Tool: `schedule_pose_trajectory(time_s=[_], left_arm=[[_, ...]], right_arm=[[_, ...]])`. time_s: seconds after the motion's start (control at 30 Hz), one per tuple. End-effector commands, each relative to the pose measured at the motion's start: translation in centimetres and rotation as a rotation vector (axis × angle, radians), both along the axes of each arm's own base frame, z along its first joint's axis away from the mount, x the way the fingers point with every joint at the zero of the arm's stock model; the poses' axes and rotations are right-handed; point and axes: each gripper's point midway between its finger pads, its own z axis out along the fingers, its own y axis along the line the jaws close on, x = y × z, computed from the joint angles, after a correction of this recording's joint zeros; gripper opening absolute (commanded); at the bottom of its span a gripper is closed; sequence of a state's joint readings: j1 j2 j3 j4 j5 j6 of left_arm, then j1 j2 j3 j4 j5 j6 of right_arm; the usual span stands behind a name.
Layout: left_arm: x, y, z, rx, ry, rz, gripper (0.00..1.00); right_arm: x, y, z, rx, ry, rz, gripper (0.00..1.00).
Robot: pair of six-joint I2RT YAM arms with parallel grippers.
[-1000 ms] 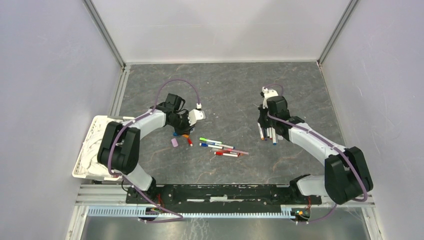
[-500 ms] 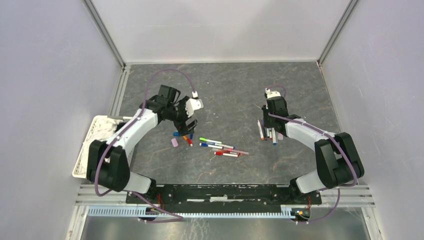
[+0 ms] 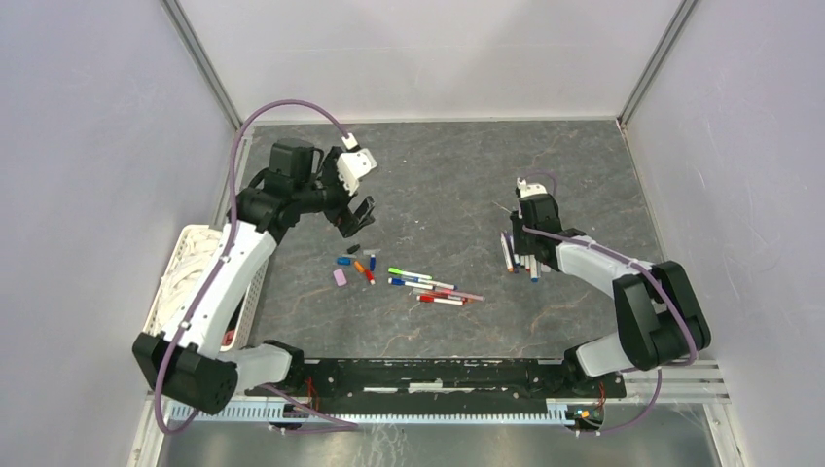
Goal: Open the pen caps
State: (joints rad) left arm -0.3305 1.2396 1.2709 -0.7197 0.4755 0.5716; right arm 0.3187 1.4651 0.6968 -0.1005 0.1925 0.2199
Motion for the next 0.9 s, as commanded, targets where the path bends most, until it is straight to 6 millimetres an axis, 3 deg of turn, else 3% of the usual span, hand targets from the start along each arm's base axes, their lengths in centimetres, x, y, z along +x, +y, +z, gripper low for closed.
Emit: schedule_pose_trajectory(time_s=[0.0,0.07,0.17,0.23,0.4,0.67,0.87], left_arm=[[-0.4,1.4,1.4,-0.028,-0.012,0.117,1.00],[-0.6,1.4,1.3,-0.043,-0.007,0.124,1.00],[-1.2,1.0,0.5,-0.053,0.025,0.098,1.00],[-1.4,0.8,-0.1,-0.047,0.050,0.083,1.00],[-2.4,0.5,-0.6,-0.056,0.081,0.045,1.00],[-3.7,0.3,-1.7,-0.079,0.118,0.026,1.00],[-3.8,1.0,-1.4,-0.062,0.097,0.036,1.00]], right_arm=[[0.7,1.9,3.6,0.037,-0.123,0.069,0.33],[0.2,4.4,4.8,0.046,-0.156,0.187,0.38],[-2.0,10.1,5.7,0.118,-0.153,0.465,0.44],[-3.5,13.2,5.7,0.135,-0.135,0.610,0.46],[-6.0,18.8,4.7,0.120,-0.079,0.841,0.47],[-6.0,25.1,1.8,0.049,0.013,0.988,0.46],[-5.0,26.1,0.1,0.028,0.046,0.979,0.42]])
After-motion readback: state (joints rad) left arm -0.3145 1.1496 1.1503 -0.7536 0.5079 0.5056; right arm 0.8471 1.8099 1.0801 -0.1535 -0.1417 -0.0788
